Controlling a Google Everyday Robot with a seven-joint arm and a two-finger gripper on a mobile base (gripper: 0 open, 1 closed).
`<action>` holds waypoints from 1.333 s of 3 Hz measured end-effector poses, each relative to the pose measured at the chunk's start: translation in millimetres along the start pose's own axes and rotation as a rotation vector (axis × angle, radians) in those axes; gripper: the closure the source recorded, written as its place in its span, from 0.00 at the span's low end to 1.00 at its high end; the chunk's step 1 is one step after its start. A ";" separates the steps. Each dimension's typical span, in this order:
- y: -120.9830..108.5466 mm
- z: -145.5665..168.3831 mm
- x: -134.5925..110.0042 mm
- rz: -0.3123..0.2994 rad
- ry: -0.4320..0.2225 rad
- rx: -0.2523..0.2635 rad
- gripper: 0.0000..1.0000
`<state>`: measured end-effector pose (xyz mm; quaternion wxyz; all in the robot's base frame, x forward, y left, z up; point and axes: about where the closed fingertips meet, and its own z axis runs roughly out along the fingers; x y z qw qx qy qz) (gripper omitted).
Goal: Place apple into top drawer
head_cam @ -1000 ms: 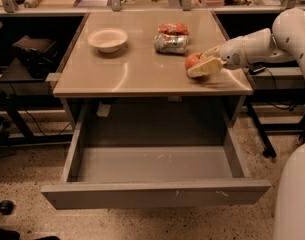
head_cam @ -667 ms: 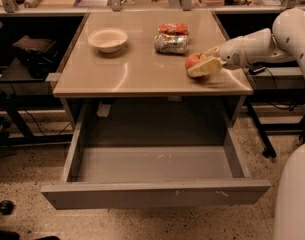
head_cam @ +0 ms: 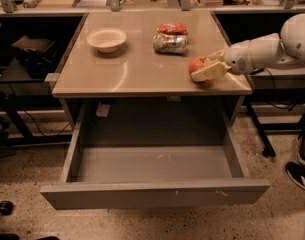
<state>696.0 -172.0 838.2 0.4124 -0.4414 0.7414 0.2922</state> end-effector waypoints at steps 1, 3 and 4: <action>33.1 -50.8 -26.2 -0.073 -0.036 0.136 1.00; 105.9 -129.7 -42.0 -0.115 -0.046 0.469 1.00; 105.8 -121.0 -11.6 -0.081 -0.024 0.496 1.00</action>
Offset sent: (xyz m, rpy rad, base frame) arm -0.1866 -0.0316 -0.0143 -0.2128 -0.1818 -0.4973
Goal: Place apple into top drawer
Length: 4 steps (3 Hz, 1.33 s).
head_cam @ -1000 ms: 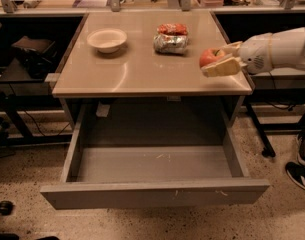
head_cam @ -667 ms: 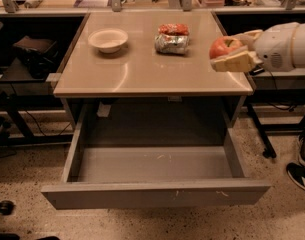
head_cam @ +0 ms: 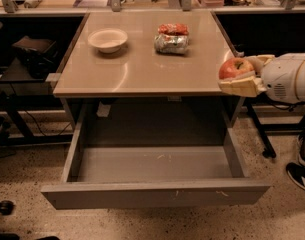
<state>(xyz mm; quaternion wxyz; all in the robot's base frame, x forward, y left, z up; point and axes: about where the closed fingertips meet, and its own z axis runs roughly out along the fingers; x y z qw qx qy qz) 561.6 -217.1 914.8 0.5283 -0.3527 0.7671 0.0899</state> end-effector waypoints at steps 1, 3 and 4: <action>0.4 0.5 -0.3 -0.001 0.000 -0.001 1.00; 69.1 75.6 61.0 0.013 0.030 -0.113 1.00; 105.5 123.0 106.5 0.036 0.068 -0.169 1.00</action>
Offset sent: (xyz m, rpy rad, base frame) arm 0.0031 0.0723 -0.1200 -0.0101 0.0848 0.0989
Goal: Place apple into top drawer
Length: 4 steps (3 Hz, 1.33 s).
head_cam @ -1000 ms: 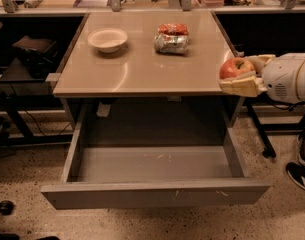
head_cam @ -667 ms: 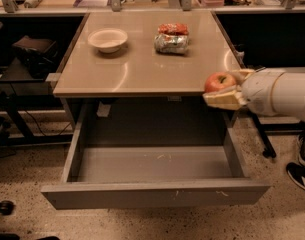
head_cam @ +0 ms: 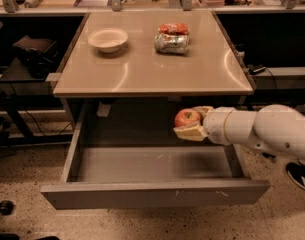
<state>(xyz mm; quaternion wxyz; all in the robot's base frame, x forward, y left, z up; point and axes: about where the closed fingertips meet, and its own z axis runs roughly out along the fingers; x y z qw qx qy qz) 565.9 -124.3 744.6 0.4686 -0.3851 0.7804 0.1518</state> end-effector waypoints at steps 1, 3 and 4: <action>12.6 35.8 30.2 -0.001 0.044 -0.019 1.00; 11.6 68.9 68.7 -0.093 0.166 0.008 1.00; 11.3 70.5 82.7 -0.148 0.233 0.008 1.00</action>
Offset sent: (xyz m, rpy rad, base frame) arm 0.0203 0.0157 -0.1136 -0.2087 0.0560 0.0063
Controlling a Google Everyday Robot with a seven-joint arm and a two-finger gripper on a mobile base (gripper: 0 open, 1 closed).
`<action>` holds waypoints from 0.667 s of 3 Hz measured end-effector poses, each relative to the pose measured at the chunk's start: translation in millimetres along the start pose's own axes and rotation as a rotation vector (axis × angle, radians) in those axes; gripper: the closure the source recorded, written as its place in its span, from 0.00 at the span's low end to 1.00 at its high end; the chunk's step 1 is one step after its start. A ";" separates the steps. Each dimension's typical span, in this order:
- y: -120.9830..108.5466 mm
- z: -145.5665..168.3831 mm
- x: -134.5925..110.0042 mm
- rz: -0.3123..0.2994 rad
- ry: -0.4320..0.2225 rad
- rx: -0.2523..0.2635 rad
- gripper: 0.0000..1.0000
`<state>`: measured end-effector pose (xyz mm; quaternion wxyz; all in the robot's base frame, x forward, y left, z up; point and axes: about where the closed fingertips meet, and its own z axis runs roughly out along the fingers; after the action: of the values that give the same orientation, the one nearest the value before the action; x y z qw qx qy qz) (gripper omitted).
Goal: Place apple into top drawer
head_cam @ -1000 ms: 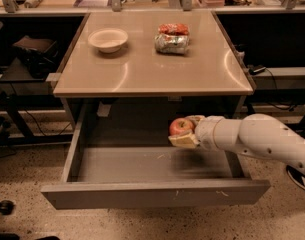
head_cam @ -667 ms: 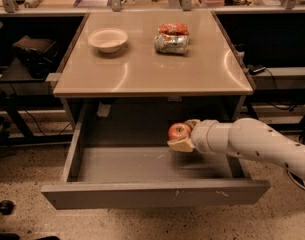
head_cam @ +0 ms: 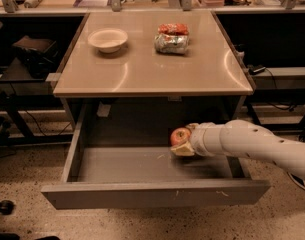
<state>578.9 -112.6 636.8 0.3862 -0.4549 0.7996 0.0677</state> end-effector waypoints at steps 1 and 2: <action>-0.6 1.1 1.3 -0.004 0.005 0.000 0.81; -0.6 1.1 1.3 -0.004 0.005 0.000 0.58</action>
Offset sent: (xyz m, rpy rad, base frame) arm 0.0007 -0.0008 -0.0016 -0.0059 0.0014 0.0016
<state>579.6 -113.4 635.2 0.3842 -0.4567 0.7997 0.0660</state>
